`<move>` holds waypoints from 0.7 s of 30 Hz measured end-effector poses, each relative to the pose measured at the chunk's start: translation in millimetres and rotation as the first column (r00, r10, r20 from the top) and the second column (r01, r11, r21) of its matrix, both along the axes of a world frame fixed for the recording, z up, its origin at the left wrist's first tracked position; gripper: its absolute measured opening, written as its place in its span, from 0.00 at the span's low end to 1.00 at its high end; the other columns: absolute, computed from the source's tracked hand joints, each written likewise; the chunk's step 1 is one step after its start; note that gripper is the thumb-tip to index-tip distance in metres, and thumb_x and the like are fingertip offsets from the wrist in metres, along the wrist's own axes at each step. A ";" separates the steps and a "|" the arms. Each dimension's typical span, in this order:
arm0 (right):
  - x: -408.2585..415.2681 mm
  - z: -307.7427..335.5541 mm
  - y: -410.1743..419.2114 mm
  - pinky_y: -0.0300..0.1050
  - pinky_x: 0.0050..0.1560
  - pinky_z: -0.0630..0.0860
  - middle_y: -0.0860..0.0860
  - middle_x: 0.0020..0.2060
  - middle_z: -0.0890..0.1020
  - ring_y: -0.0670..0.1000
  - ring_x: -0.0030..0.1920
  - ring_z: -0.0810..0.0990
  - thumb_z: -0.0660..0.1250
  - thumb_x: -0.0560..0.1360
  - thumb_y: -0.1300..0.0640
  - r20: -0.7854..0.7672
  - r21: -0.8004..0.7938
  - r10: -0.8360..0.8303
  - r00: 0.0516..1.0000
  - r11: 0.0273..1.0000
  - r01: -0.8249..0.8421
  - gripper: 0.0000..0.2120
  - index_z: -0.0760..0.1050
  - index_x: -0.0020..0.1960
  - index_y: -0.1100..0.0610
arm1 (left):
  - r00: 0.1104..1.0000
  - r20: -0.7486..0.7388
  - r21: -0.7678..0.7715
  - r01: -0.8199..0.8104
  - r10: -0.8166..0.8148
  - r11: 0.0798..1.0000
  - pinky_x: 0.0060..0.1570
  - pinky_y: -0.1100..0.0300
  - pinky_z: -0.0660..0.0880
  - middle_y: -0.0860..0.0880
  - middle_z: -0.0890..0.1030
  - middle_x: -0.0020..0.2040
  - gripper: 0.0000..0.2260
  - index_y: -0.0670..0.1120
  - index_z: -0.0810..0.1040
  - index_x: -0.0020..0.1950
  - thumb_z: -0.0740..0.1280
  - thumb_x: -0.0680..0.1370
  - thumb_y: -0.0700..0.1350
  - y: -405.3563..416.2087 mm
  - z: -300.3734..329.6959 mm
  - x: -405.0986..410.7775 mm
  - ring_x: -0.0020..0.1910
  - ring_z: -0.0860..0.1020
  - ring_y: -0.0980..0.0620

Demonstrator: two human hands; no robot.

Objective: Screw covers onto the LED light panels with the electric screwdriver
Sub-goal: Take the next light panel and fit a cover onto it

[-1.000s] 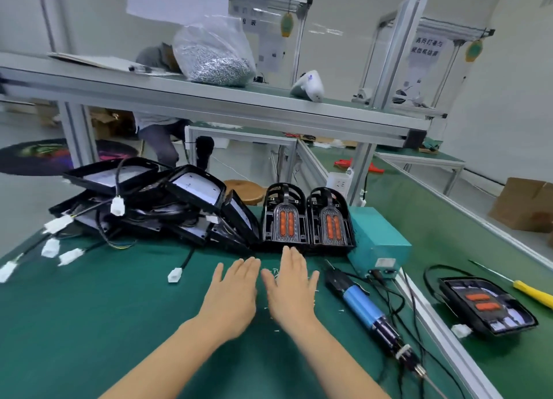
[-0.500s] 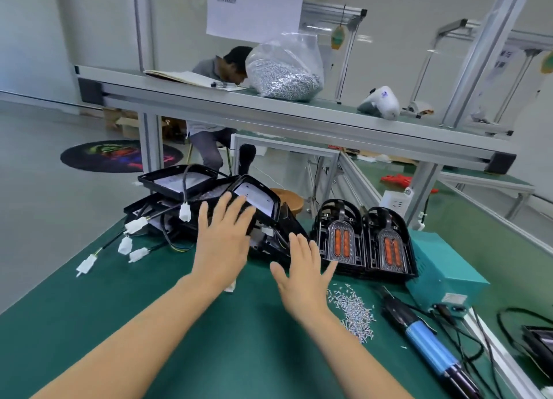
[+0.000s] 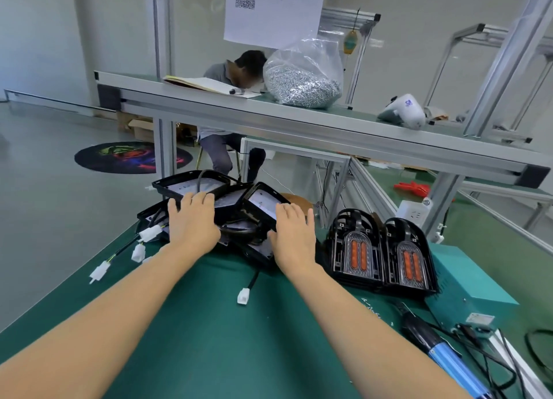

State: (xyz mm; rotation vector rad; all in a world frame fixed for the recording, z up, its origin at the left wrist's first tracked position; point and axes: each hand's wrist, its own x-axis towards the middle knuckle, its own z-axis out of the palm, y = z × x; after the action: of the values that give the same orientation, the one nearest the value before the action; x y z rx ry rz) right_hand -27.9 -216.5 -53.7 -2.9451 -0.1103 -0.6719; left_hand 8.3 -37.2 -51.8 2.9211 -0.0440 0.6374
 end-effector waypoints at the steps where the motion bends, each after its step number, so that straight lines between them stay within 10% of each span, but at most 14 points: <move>1: 3.1 1.1 1.0 0.55 0.76 0.44 0.52 0.70 0.69 0.54 0.73 0.61 0.62 0.81 0.54 -0.002 -0.004 -0.002 1.000 1.000 0.002 0.21 0.63 0.72 0.57 | 1.000 0.000 -0.005 0.015 -0.015 1.000 0.72 0.44 0.51 0.48 0.64 0.73 0.27 0.46 0.61 0.74 0.63 0.76 0.43 3.6 0.7 1.5 0.73 0.57 0.46; 8: 12.8 1.1 4.2 0.47 0.67 0.62 0.51 0.58 0.78 0.54 0.61 0.74 0.61 0.80 0.57 -0.024 0.013 -0.007 1.000 1.000 0.007 0.09 0.72 0.60 0.55 | 0.993 0.114 -0.179 0.051 -0.031 0.983 0.69 0.47 0.56 0.48 0.75 0.66 0.25 0.49 0.74 0.67 0.64 0.71 0.35 25.1 22.7 26.2 0.69 0.65 0.47; 21: 16.0 2.2 6.9 0.47 0.40 0.60 0.56 0.52 0.80 0.60 0.48 0.76 0.60 0.81 0.59 -0.035 0.209 -0.046 0.998 0.977 0.052 0.03 0.69 0.52 0.59 | 0.964 -0.129 -0.027 0.230 -0.232 0.973 0.72 0.43 0.46 0.56 0.69 0.70 0.22 0.55 0.71 0.68 0.66 0.74 0.45 20.6 10.6 37.7 0.74 0.57 0.51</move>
State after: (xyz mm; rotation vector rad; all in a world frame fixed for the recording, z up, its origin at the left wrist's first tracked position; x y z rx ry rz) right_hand -12.0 -209.6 -51.5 -2.7611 0.0341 -0.6053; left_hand 46.0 -16.6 -41.2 2.8781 -0.3586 0.4062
